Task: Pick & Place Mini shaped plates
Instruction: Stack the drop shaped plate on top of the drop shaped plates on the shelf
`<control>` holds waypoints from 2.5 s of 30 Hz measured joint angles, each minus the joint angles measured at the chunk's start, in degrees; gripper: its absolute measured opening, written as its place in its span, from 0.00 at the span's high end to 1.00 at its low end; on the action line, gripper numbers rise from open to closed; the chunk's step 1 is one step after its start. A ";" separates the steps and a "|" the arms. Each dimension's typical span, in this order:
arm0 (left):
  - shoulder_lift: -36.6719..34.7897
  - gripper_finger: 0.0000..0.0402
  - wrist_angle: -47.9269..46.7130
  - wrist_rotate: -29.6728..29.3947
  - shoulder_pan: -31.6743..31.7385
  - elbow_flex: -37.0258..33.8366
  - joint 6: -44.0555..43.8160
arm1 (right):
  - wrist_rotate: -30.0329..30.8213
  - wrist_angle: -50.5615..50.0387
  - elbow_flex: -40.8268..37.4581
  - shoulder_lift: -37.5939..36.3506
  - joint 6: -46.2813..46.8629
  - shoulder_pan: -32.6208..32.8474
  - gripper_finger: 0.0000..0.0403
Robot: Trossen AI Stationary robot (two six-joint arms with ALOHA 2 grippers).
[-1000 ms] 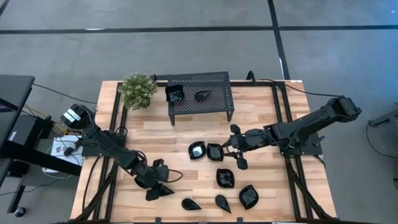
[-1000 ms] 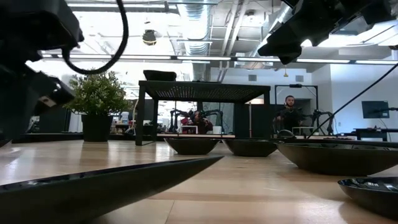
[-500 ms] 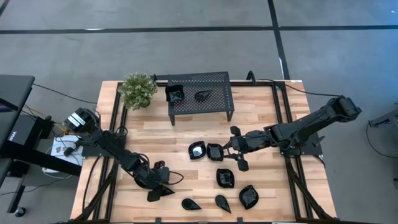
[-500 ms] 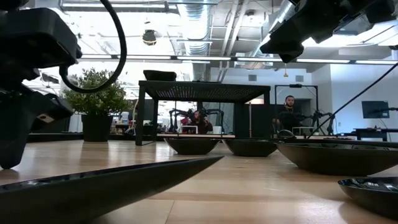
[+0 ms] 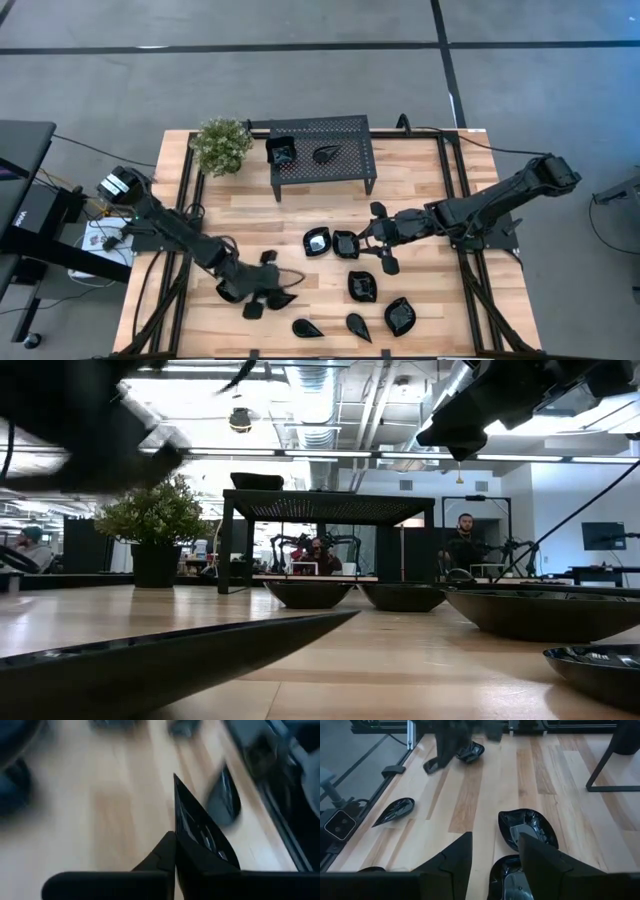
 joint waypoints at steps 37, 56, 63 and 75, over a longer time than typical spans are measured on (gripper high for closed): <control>5.08 0.98 -1.41 25.88 61.87 26.12 44.73 | -0.04 -0.44 0.05 0.00 -3.93 -2.51 0.62; 5.12 0.96 -0.06 24.63 61.86 24.75 44.19 | -0.07 -0.20 0.05 0.00 -3.96 -2.51 0.62; 5.75 0.83 0.63 22.02 61.89 24.79 44.22 | -0.09 -0.12 0.05 0.00 -4.57 -2.51 0.62; 3.22 0.77 1.46 20.69 56.00 24.79 42.82 | -0.09 0.70 0.05 0.00 -4.57 -2.60 0.62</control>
